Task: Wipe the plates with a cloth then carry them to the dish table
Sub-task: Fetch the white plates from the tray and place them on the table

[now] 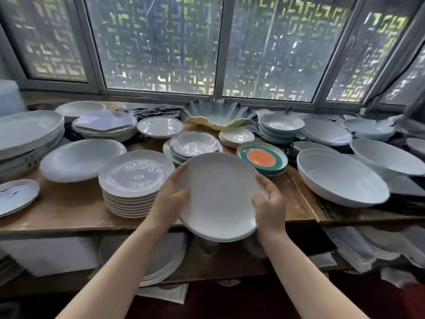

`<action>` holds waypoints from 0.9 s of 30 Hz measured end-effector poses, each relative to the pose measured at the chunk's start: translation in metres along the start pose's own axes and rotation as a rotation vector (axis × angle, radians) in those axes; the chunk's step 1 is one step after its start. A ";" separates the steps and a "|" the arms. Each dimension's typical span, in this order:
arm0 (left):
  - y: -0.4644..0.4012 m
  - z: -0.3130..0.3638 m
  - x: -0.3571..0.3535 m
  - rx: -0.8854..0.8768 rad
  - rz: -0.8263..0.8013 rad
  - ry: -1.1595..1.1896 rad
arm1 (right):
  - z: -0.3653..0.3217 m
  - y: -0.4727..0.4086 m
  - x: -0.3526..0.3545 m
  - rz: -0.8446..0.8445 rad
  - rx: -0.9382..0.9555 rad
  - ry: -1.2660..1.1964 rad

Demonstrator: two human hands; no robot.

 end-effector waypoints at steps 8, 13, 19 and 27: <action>-0.091 -0.058 -0.064 0.117 -0.001 -0.095 | 0.074 -0.111 -0.033 -0.017 -0.113 0.131; -0.123 -0.096 -0.098 0.240 0.064 -0.120 | 0.126 -0.169 -0.053 -0.091 -0.186 0.198; -0.139 -0.121 -0.123 0.324 0.070 -0.248 | 0.163 -0.204 -0.067 -0.162 -0.242 0.288; -0.154 -0.150 -0.118 0.424 0.097 -0.304 | 0.182 -0.208 -0.078 -0.167 -0.318 0.333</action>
Point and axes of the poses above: each hand's wrist, its own y-axis away from the middle knuckle, its own x-axis out of the back of the hand, z = x × y, the point moved 5 cm from there along -y, towards the middle knuckle, and after that the axes turned 13 degrees about z, right-handed, at the moved point
